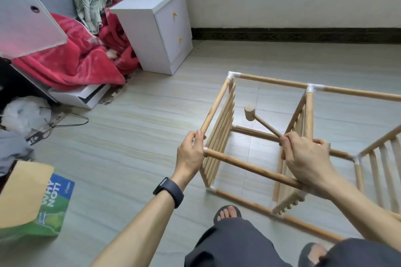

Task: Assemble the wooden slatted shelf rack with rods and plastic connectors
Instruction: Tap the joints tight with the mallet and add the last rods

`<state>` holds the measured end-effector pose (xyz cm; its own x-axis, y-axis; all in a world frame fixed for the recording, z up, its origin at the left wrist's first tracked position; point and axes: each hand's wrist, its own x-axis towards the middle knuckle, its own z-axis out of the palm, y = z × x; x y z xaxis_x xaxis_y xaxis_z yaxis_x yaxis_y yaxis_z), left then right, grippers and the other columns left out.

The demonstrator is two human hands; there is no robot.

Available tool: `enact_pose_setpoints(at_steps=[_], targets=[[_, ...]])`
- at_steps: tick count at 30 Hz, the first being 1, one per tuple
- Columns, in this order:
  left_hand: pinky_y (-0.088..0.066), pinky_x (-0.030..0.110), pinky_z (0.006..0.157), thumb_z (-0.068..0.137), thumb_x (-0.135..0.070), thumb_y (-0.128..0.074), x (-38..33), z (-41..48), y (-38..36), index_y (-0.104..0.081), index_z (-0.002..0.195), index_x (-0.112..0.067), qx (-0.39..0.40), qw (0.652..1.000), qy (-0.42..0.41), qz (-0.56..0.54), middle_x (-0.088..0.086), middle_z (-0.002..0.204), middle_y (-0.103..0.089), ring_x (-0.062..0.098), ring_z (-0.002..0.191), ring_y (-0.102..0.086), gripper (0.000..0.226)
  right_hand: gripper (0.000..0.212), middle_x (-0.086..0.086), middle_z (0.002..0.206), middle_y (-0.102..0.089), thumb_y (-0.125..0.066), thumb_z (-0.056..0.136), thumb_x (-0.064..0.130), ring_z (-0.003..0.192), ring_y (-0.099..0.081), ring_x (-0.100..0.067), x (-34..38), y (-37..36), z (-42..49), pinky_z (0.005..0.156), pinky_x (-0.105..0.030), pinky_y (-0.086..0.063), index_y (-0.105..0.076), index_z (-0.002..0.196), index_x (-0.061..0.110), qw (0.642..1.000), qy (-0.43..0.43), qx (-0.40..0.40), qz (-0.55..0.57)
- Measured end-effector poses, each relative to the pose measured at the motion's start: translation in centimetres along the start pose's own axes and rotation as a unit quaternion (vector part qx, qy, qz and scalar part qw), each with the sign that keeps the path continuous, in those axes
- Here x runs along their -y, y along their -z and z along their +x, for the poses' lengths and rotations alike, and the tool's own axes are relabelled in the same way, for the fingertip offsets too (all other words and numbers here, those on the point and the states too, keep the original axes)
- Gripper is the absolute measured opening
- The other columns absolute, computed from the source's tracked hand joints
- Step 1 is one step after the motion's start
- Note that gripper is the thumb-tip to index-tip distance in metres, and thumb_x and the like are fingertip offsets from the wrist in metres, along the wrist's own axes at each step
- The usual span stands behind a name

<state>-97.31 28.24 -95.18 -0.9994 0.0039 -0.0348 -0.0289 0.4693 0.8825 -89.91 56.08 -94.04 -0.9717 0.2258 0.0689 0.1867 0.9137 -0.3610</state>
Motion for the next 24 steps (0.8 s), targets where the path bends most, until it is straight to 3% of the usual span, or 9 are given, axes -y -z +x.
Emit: enact_pose_setpoints(at_steps=[5, 8, 10, 11, 13, 15, 18, 21, 24], targets=[[-0.053, 0.038, 0.076, 0.102, -0.061, -0.037, -2.8, 2.7, -3.5, -0.06, 0.102, -0.025, 0.092, 0.995, 0.025, -0.027, -0.003, 0.088, -0.068, 0.017, 0.084, -0.064, 0.042, 0.035, -0.005, 0.086, -0.068, -0.019, 0.107, 0.037, 0.084, -0.057, -0.032, -3.2, 2.1, 2.3, 0.088, -0.044, -0.024, -0.047, 0.09, 0.024, 0.998, -0.057, -0.016, 0.011], [-0.052, 0.034, 0.086, 0.093, -0.076, -0.034, -3.0, 2.2, -6.3, -0.051, 0.117, -0.027, 0.06, 0.998, -0.011, -0.03, -0.002, 0.105, -0.063, 0.017, 0.099, -0.061, 0.057, 0.037, -0.006, 0.077, -0.066, -0.019, 0.107, 0.038, 0.079, -0.058, -0.036, -3.4, 3.4, 2.9, 0.081, -0.042, -0.024, -0.048, 0.089, 0.023, 0.998, -0.048, -0.048, -0.015], [-0.047, 0.023, 0.075, 0.087, -0.084, -0.032, -1.9, 0.6, -7.6, -0.044, 0.114, -0.031, 0.027, 0.998, -0.051, -0.025, -0.011, 0.099, -0.056, 0.008, 0.09, -0.058, 0.06, 0.034, 0.003, 0.067, -0.061, -0.026, 0.106, 0.039, 0.071, -0.062, -0.034, -2.3, 4.1, 2.5, 0.071, -0.042, -0.035, -0.051, 0.089, 0.023, 0.997, 0.014, -0.06, 0.044], [-0.045, 0.024, 0.069, 0.086, -0.086, -0.031, -1.1, -0.2, -8.0, -0.042, 0.109, -0.033, 0.029, 0.998, -0.064, -0.01, -0.013, 0.091, -0.053, 0.009, 0.082, -0.057, 0.059, 0.032, 0.004, 0.064, -0.06, -0.029, 0.105, 0.04, 0.066, -0.062, -0.03, -1.6, 4.4, 2.3, 0.064, -0.043, -0.04, -0.052, 0.089, 0.025, 0.994, 0.041, -0.046, 0.09], [-0.05, 0.038, 0.066, 0.09, -0.08, -0.03, 0.3, -1.0, -8.2, -0.041, 0.107, -0.032, 0.053, 0.997, -0.051, 0.036, -0.01, 0.083, -0.052, 0.015, 0.075, -0.058, 0.052, 0.031, 0.003, 0.06, -0.061, -0.034, 0.102, 0.045, 0.057, -0.06, -0.018, 0.1, 4.6, 1.7, 0.053, -0.029, -0.043, -0.053, 0.085, 0.028, 0.987, 0.084, -0.017, 0.139], [-0.054, 0.046, 0.072, 0.098, -0.066, -0.032, 1.4, -0.8, -8.0, -0.041, 0.106, -0.028, 0.082, 0.992, -0.018, 0.097, -0.002, 0.088, -0.061, 0.025, 0.081, -0.062, 0.04, 0.03, 0.012, 0.062, -0.062, -0.037, 0.101, 0.047, 0.054, -0.056, -0.014, 1.6, 4.3, 1.0, 0.051, -0.024, -0.042, -0.051, 0.081, 0.03, 0.982, 0.125, -0.001, 0.141], [-0.054, 0.05, 0.075, 0.102, -0.051, -0.034, 1.6, 0.0, -7.5, -0.041, 0.101, -0.024, 0.095, 0.984, -0.019, 0.151, 0.002, 0.098, -0.069, 0.031, 0.086, -0.065, 0.028, 0.037, 0.006, 0.057, -0.056, -0.029, 0.101, 0.054, 0.051, -0.053, -0.014, 2.9, 3.7, 0.3, 0.049, -0.029, -0.041, -0.051, 0.086, 0.027, 0.979, 0.175, 0.02, 0.1], [-0.055, 0.051, 0.077, 0.099, -0.049, -0.03, 1.1, 0.5, -7.5, -0.043, 0.107, -0.02, 0.101, 0.981, -0.022, 0.165, 0.001, 0.109, -0.072, 0.031, 0.09, -0.066, 0.032, 0.052, 0.006, 0.061, -0.056, -0.013, 0.094, 0.064, 0.054, -0.055, -0.015, 3.5, 3.4, 0.0, 0.053, -0.04, -0.046, -0.049, 0.092, 0.027, 0.982, 0.182, 0.042, 0.029], [-0.054, 0.051, 0.076, 0.098, -0.049, -0.029, 0.8, 1.0, -7.5, -0.041, 0.108, -0.019, 0.106, 0.978, -0.016, 0.18, 0.002, 0.108, -0.071, 0.033, 0.09, -0.065, 0.034, 0.05, 0.006, 0.059, -0.055, -0.015, 0.095, 0.062, 0.053, -0.054, -0.014, 3.6, 3.8, 0.4, 0.051, -0.039, -0.043, -0.05, 0.093, 0.027, 0.981, 0.189, 0.024, 0.02]])
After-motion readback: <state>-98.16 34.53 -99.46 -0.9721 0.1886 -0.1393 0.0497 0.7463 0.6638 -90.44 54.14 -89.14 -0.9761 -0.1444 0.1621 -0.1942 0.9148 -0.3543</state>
